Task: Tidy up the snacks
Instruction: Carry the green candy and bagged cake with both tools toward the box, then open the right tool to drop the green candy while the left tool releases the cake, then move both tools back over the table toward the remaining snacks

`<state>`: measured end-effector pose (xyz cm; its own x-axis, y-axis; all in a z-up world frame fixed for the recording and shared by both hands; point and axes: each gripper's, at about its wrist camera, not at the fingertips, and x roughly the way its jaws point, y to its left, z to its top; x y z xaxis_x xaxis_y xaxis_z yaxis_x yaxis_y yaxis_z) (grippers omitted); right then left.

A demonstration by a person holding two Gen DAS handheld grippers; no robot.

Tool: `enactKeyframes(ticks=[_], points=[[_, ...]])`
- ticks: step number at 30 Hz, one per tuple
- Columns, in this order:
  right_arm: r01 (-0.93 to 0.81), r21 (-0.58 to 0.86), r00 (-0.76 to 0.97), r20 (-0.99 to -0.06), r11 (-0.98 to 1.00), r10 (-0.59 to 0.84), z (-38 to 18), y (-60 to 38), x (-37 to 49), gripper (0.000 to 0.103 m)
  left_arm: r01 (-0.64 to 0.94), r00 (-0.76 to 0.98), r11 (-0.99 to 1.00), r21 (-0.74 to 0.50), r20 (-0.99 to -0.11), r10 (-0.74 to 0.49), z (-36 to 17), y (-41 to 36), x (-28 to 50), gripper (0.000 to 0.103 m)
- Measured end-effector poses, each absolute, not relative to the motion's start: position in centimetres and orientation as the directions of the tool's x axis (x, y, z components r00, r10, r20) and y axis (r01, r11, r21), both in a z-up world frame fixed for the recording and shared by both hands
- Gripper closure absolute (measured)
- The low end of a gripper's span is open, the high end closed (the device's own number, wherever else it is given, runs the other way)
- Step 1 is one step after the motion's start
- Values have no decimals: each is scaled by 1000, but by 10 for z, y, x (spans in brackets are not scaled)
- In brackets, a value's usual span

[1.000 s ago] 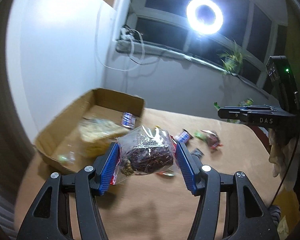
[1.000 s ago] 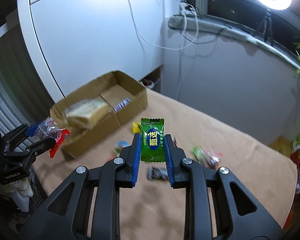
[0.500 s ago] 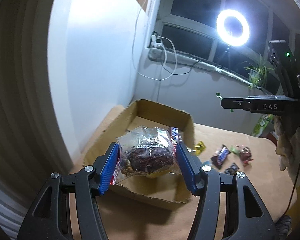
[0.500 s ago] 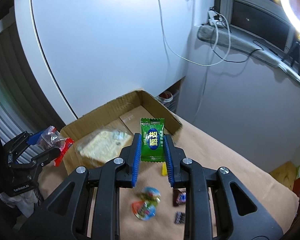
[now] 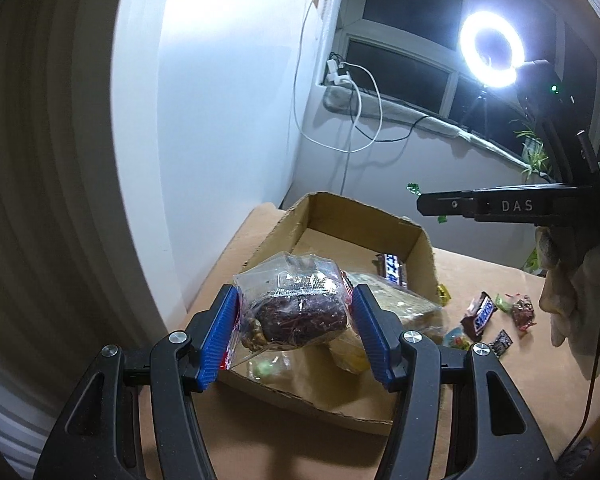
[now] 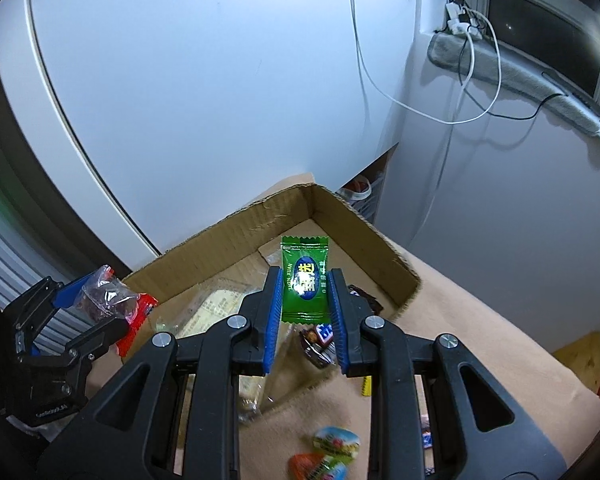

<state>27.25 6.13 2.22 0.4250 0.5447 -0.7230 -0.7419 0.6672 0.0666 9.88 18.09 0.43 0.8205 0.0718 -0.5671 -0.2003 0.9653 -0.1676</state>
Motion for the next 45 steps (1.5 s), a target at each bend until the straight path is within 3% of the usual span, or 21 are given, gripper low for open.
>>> enactKeyframes(ticks=[10,12,14,15,17,33,45], points=[[-745,91,385,-750,661,538,4,77,277,78,-205,803,964,-168,-592,67,-4,185,107,43],[-742,89,387,-753,664,532,4,78,277,64,-198,802,965,-174,-595,57,-5,185,109,42],[-737,84,397,-750,671,530,5,77,276,23,-193,802,966,-171,-594,55,-5,183,109,36],[-737,83,402,-743,670,535,6,76,275,19,-192,803,967,-169,-593,55,-4,182,109,34],[-740,75,410,-736,668,538,9,75,272,19,-190,806,968,-166,-589,57,-2,180,108,30],[-726,67,452,-703,684,549,33,45,254,19,-180,826,969,-172,-560,54,14,169,93,30],[-673,72,524,-656,736,543,61,-41,226,19,-107,852,978,-181,-524,-4,37,127,74,30]])
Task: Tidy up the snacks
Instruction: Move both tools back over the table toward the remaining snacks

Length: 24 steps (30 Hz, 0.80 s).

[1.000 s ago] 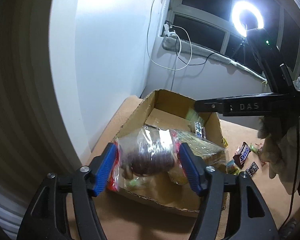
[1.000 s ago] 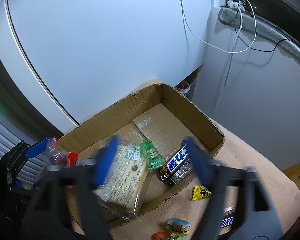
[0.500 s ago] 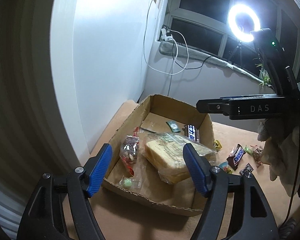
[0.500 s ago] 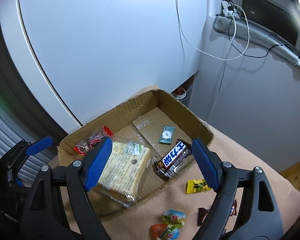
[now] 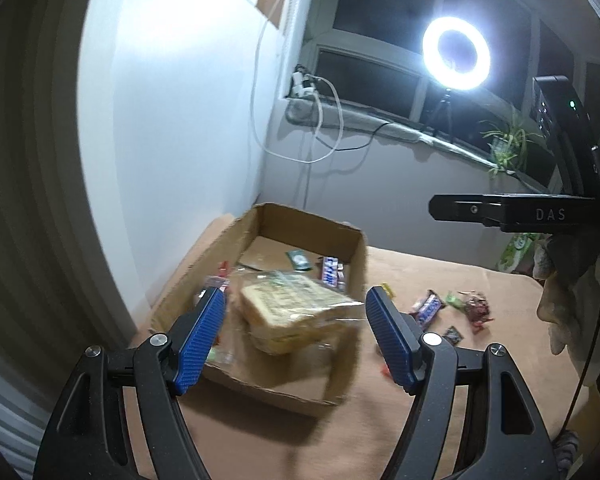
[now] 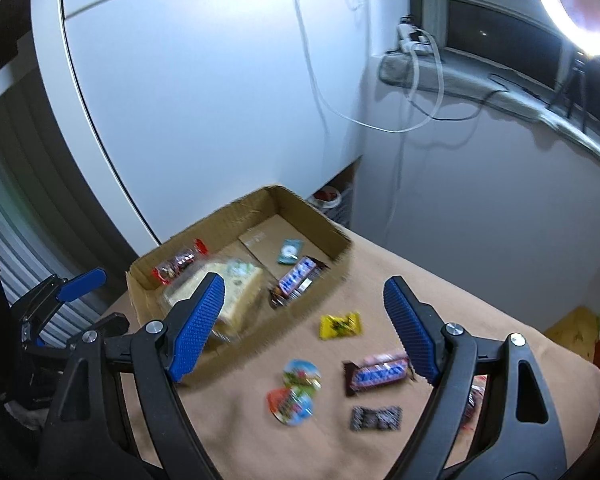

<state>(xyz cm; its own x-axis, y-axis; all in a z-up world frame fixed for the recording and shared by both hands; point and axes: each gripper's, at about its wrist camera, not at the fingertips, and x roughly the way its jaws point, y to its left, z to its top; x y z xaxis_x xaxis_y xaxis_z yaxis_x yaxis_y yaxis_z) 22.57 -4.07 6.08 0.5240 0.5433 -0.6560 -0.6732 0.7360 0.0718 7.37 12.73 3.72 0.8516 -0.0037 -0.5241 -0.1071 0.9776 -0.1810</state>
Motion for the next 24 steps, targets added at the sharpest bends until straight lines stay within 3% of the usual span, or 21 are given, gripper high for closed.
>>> enactKeyframes(ticks=[10,24], points=[[-575,119,576,-644,810,503,55,-137,215,19,-19,847,980,-198,-523,-89,39,83,69,30],[-440,176,561,-712,880,423,-7,-223,235,19,91,781,971,-223,-589,-209,6,13,83,30]])
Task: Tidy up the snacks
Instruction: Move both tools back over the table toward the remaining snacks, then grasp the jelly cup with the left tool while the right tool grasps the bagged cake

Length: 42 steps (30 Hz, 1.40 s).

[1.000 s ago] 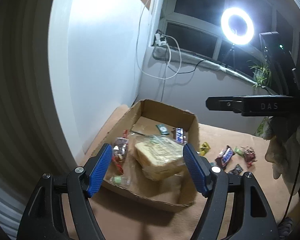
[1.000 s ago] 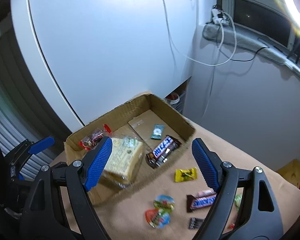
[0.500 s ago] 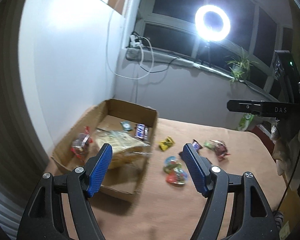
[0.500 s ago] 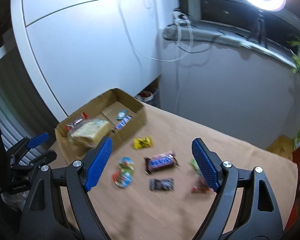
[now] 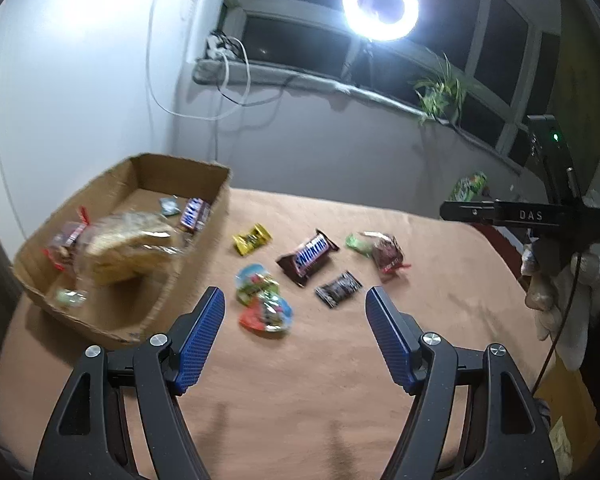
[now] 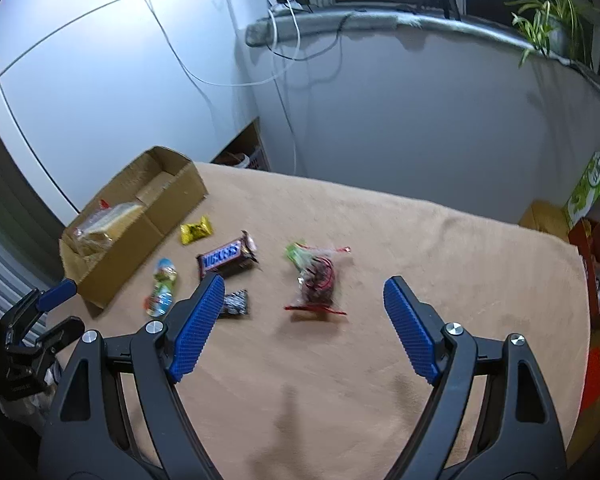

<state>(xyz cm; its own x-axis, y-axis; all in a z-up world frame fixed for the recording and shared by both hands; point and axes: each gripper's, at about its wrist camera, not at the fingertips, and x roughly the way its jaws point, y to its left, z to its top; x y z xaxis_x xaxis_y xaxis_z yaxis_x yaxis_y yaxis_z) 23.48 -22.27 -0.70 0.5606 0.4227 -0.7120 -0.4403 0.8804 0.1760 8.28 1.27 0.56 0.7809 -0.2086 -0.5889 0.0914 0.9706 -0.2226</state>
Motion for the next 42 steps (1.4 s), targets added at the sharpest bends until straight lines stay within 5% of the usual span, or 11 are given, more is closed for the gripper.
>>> enactKeyframes(ticks=[28,42], points=[[-427,222,437,-798,876,416,-85,-200,288,19,42,665,982,-182,-729,-164,-63,0,149,49],[-411,173,425,-832,895,356,-101,-188,292,59,36,649,984,-174,-745,-156,-71,1,152,65]])
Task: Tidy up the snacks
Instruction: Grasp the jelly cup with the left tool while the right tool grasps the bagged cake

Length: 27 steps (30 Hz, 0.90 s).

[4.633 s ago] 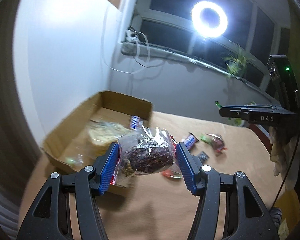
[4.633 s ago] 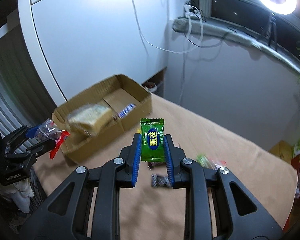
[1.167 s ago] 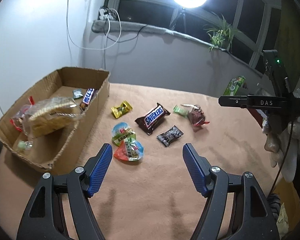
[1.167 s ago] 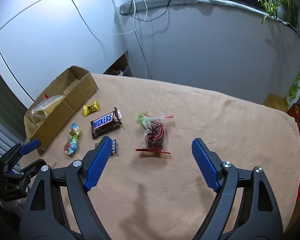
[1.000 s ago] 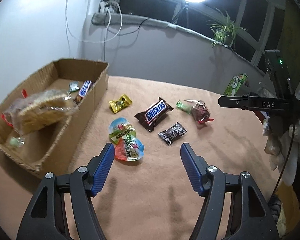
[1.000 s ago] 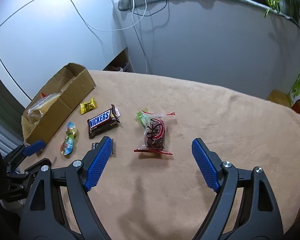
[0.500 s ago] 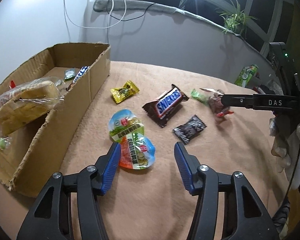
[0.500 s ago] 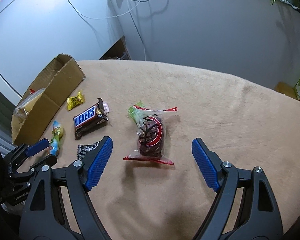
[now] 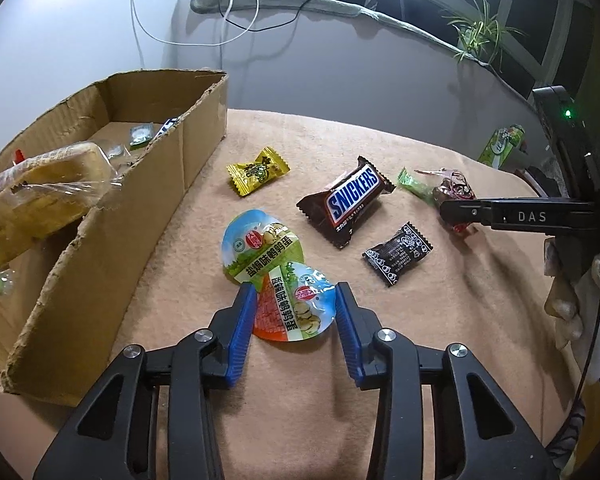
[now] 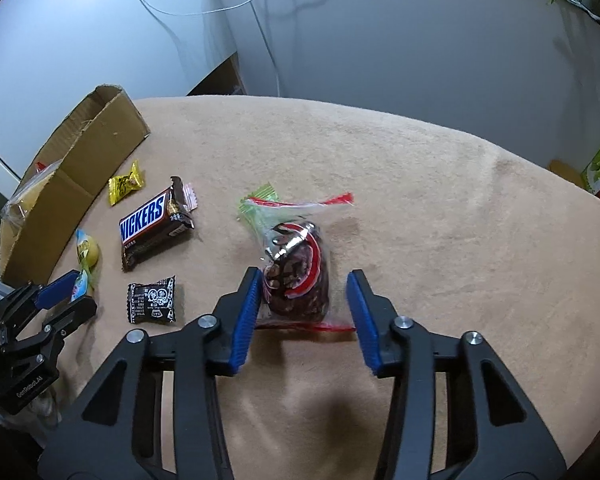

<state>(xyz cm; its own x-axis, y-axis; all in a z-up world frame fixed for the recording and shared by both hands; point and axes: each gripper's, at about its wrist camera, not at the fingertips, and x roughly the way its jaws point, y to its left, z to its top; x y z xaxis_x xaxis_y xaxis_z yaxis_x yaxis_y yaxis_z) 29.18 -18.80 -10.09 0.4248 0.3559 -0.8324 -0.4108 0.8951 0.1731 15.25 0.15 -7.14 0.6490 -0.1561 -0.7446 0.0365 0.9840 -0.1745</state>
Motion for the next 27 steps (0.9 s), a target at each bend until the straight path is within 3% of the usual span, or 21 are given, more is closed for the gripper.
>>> enactKeyframes(ticks=[2,27], points=[[-409,183,423,-830,894,364,-100,-188,290,69,36,651,984,-174,-743,-155,-71,1,152,67],[-423,207,485,-771,882,413,-66,-213,232,70,78,699,969,-233,-681,-220,-47,1,114,73]])
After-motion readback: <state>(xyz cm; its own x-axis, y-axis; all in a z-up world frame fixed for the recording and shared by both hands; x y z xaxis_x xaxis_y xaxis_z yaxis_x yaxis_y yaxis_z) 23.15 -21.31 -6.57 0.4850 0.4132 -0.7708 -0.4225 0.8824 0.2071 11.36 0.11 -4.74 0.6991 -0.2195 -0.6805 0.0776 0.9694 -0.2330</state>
